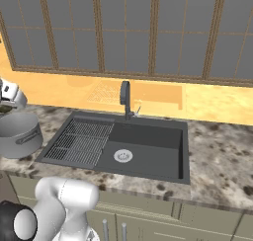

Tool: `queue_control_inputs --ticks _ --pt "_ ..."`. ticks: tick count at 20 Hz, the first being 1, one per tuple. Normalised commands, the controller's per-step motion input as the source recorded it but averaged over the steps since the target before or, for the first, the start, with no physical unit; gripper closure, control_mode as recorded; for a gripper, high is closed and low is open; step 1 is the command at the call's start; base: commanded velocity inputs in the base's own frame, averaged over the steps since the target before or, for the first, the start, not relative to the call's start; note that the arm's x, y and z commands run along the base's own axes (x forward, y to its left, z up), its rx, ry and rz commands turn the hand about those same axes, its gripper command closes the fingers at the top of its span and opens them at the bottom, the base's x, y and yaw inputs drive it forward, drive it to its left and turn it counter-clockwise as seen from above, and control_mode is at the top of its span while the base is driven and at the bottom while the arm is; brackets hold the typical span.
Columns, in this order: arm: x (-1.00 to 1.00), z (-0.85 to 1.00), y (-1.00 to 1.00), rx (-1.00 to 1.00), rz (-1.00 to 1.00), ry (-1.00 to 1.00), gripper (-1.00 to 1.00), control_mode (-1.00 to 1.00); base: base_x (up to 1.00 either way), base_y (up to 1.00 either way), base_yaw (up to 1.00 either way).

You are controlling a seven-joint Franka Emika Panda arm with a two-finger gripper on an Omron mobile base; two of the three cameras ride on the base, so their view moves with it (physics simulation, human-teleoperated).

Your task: Dump the squash from the pot into the sink. Then turn on the water and wash the squash. Then turn off the water and put the squash back in the pot.

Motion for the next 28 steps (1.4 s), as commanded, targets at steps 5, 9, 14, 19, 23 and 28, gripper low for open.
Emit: queue_control_inputs --ticks 5,9,14,19,23,28 --pt "0.27 -0.09 0.55 0.0 0.0 0.17 1.0 -1.0 0.0 0.0 0.0" --pt "0.31 -0.3 0.41 0.0 0.0 0.19 1.0 -1.0 0.0 0.0 0.0" --pt "0.29 -0.47 0.31 -0.01 0.0 0.17 1.0 -1.0 0.0 0.0 0.0" --pt "0.34 -0.47 0.31 -0.04 0.0 0.17 1.0 -1.0 0.0 0.0 0.0" --pt "0.27 -0.47 0.33 -0.04 0.0 0.17 1.0 -1.0 0.0 0.0 0.0" --pt "0.17 -0.41 0.24 -0.07 0.0 0.12 1.0 -1.0 0.0 0.0 0.0"
